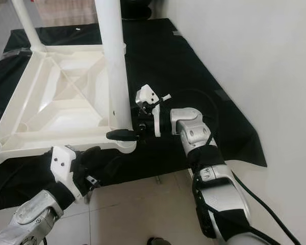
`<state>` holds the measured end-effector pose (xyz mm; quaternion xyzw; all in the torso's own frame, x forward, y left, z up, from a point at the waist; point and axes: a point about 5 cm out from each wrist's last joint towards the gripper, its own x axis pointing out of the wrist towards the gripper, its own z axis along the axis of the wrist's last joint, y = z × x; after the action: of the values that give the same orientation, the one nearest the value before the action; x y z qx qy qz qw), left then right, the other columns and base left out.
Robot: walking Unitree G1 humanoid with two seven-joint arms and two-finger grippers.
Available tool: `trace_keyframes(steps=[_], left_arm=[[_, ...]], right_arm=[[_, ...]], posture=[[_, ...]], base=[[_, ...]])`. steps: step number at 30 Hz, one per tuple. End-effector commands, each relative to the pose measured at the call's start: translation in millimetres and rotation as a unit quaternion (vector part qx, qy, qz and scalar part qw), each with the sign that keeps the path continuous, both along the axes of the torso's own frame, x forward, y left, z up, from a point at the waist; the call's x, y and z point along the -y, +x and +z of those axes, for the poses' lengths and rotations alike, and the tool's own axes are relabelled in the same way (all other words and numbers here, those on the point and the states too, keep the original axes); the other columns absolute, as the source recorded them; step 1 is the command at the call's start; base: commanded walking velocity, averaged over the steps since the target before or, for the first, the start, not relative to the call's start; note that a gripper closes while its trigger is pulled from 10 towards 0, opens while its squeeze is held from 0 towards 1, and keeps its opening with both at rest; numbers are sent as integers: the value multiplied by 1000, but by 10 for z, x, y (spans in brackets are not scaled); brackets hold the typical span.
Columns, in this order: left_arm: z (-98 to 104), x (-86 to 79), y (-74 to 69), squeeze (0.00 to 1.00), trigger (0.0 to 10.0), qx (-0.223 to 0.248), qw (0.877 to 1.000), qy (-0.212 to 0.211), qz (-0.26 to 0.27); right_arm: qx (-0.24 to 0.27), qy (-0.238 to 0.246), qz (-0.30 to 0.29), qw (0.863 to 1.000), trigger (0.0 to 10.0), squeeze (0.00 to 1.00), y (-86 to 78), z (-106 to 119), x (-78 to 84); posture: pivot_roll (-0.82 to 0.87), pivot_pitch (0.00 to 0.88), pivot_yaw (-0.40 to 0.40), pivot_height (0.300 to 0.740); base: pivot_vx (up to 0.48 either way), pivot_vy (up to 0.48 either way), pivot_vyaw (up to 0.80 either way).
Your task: Building children table
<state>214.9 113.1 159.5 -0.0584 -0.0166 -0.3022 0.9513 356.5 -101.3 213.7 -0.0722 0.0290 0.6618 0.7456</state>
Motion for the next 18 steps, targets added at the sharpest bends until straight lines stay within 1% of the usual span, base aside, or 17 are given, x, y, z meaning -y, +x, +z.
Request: trace_keyframes(steps=[1, 2, 3, 4, 6, 7, 8, 9, 10, 12, 13, 14, 16, 17, 18], left_arm=[[-4, -6, -40, 0, 10000, -5, 1000, 9, -4], [-3, -6, -44, 0, 10000, -5, 1000, 9, -4], [-5, -1, -55, 0, 10000, -6, 1000, 8, -4], [-5, -1, -55, 0, 10000, -6, 1000, 8, -4], [-7, 2, -61, 0, 10000, -8, 1000, 8, -4], [-7, 2, -61, 0, 10000, -8, 1000, 8, -4], [-7, 5, -63, 0, 10000, -8, 1000, 8, -5], [-7, 8, -63, 0, 10000, -9, 1000, 7, -5], [-7, 8, -63, 0, 10000, -9, 1000, 7, -5], [-7, 12, -62, 0, 10000, -10, 1000, 7, -5], [-7, 12, -62, 0, 10000, -10, 1000, 7, -5], [-9, 9, -52, 0, 10000, -10, 1000, 6, -5], [-11, 6, -42, 0, 10000, -10, 1000, 5, -6], [-11, 6, -42, 0, 10000, -10, 1000, 5, -6], [-13, -1, -32, 0, 10000, -10, 1000, 4, -6]], right_arm=[[-13, -7, 28, 999, 9529, 0, -30, -66, -73], [-15, -5, 31, 999, 9529, 0, -26, -70, -75], [-17, -2, 24, 1000, 2627, 0, -29, -120, -95], [-17, -2, 24, 1000, 2627, 0, -29, -120, -95], [-14, 1, -5, 1000, 2627, 0, -11, -167, -118], [-14, 1, -5, 1000, 2627, 0, -11, -167, -118], [-11, 6, -22, 1000, 0, 0, -10, -205, -130], [-10, 18, -42, 999, 0, 0, -21, -240, -130], [-10, 18, -42, 999, 0, 0, -21, -240, -130], [-14, 41, -65, 997, 0, 0, -58, -280, -95], [-14, 41, -65, 997, 0, 0, -58, -280, -95], [-10, 47, -107, 993, 0, 0, -90, -311, 33], [-14, 46, -151, 987, 0, 0, -119, -330, 153], [-14, 46, -151, 987, 0, 0, -119, -330, 153], [-23, 42, -220, 974, 0, 0, -172, -368, 231]], posture=[[53, 200, -57, 740], [53, 200, -57, 740], [48, 203, -58, 740], [48, 203, -58, 740], [46, 201, -59, 740], [46, 201, -59, 740], [42, 201, -60, 740], [42, 199, -60, 740], [42, 199, -60, 740], [37, 197, -60, 740], [37, 197, -60, 740], [22, 196, -60, 740], [13, 195, -63, 740], [13, 195, -63, 740], [5, 192, -65, 740]], base=[[0, 0, 0], [0, 0, 0], [0, 0, 0], [0, 0, 0], [0, 0, 0], [0, 0, 0], [0, 0, 0], [0, 0, 0], [0, 0, 0], [0, 0, 0], [0, 0, 0], [0, 0, 0], [0, 0, 0], [0, 0, 0], [0, 0, 0]])
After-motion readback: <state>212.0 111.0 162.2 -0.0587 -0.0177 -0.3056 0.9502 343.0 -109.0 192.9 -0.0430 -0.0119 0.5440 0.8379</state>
